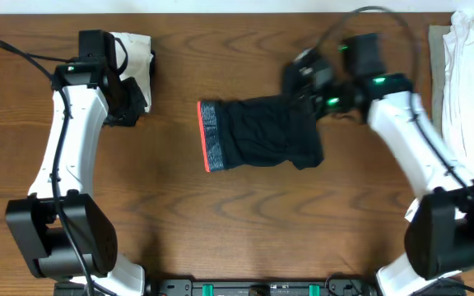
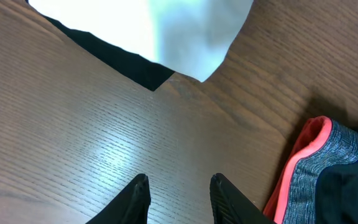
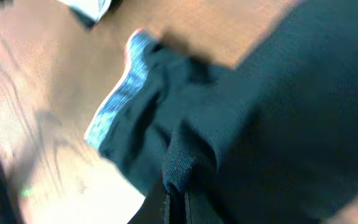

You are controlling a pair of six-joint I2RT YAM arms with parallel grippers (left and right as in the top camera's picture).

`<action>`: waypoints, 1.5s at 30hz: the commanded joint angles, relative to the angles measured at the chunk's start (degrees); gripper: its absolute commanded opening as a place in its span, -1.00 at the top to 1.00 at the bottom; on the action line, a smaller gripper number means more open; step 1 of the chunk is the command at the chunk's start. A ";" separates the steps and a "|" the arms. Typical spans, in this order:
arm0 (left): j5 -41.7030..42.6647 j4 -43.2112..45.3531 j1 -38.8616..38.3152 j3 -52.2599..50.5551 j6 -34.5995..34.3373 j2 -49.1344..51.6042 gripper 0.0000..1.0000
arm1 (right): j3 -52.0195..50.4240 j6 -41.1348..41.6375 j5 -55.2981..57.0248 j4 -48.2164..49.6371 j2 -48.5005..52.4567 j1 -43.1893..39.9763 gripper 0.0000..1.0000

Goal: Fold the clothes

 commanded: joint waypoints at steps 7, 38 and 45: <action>-0.66 0.00 0.50 -0.39 0.09 -0.02 0.30 | 0.55 -4.48 10.73 -2.10 2.27 16.57 0.99; 8.46 4.79 -2.08 -8.96 -2.27 2.99 0.33 | 5.53 5.51 11.41 12.00 10.38 22.56 0.98; 8.44 6.19 -7.26 -9.20 -2.25 4.87 0.33 | 5.95 6.78 13.94 12.22 9.90 21.90 0.98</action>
